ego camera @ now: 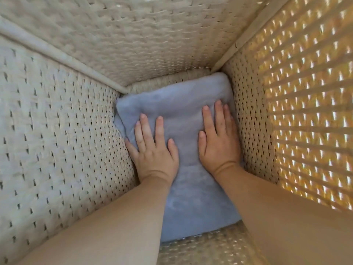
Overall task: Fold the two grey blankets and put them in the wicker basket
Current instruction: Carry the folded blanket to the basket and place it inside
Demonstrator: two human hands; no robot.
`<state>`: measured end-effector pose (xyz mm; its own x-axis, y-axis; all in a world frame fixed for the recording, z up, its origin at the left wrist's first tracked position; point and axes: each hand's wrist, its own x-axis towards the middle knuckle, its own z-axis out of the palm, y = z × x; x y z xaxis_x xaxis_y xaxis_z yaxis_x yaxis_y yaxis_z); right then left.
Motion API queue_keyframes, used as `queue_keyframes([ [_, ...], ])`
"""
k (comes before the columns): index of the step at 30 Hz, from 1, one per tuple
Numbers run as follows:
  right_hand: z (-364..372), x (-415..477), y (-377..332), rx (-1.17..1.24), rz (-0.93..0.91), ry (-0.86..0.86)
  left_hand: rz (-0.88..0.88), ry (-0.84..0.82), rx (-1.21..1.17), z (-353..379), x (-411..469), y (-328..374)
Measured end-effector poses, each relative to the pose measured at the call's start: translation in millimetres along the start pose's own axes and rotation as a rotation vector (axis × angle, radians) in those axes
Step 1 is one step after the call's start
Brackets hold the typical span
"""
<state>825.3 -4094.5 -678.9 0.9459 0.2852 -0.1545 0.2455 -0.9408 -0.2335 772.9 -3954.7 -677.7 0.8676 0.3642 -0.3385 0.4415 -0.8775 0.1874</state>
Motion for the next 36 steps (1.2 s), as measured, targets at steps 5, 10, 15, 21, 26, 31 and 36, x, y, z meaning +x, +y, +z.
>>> queue_keyframes([
  [5,-22.7,3.0,-13.9,-0.077,0.110,-0.238,-0.008,-0.192,0.115,-29.5,1.4,5.7],
  [10,-112.8,-22.8,-61.0,-0.148,0.293,-0.472,0.062,-0.541,0.219,-134.5,-8.7,11.5],
  [15,-241.8,-87.9,-105.7,0.035,0.427,-0.881,0.077,-0.786,0.094,-270.5,-63.4,15.1],
  [21,-436.1,-116.6,-145.5,0.178,0.513,-0.985,-0.015,-0.763,-0.058,-447.3,-128.6,22.1],
  [26,-606.5,-104.2,-174.2,0.433,0.636,-0.634,-0.037,-0.683,-0.249,-595.5,-145.8,38.2],
  [31,-756.2,-121.7,-209.0,0.715,0.626,-0.138,0.006,-0.472,-0.570,-726.0,-155.4,53.4],
  [36,-798.7,-152.6,-235.8,0.849,0.662,0.065,0.003,-0.267,-0.686,-822.9,-161.7,28.8],
])
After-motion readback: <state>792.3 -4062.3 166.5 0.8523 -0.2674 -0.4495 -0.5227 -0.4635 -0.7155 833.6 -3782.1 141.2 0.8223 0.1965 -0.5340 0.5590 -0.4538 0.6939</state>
